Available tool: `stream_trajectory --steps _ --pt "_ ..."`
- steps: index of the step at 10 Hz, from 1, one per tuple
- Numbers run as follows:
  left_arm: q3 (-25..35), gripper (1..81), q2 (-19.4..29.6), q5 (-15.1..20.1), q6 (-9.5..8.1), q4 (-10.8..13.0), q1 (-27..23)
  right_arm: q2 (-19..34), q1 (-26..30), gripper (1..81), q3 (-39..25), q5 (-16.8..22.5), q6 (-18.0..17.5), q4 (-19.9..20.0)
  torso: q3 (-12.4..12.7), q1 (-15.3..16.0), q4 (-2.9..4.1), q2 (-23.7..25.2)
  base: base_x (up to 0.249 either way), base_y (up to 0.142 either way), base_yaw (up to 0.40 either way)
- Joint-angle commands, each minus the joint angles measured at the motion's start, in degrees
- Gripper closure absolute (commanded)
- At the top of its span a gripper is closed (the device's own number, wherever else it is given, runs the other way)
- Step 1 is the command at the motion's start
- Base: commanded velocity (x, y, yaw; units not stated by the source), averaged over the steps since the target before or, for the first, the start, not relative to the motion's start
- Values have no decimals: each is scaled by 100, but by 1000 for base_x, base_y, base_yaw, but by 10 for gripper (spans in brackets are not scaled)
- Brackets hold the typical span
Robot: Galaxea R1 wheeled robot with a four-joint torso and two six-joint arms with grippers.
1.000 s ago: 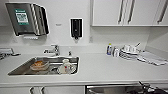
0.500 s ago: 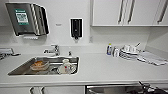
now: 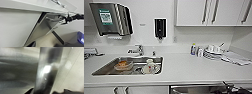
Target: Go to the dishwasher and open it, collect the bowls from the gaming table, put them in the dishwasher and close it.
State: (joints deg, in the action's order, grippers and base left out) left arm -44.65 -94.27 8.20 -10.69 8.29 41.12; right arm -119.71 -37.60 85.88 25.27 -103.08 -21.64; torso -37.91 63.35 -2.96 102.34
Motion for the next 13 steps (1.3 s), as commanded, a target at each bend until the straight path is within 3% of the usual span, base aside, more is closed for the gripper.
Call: stream_trajectory --steps 1,9,13 --pt "114 10 180 58 6 -3 -469 252 -43 10 384 1937 -133 151 0 0 0 -2 0 0 0" --pt "97 10 171 58 6 -3 -468 226 -113 10 481 1920 -133 292 2 -5 2 -2 -72 0 0" --pt "89 10 163 58 6 -3 -442 261 -385 10 665 1449 -133 651 2 -7 0 0 -76 0 0"
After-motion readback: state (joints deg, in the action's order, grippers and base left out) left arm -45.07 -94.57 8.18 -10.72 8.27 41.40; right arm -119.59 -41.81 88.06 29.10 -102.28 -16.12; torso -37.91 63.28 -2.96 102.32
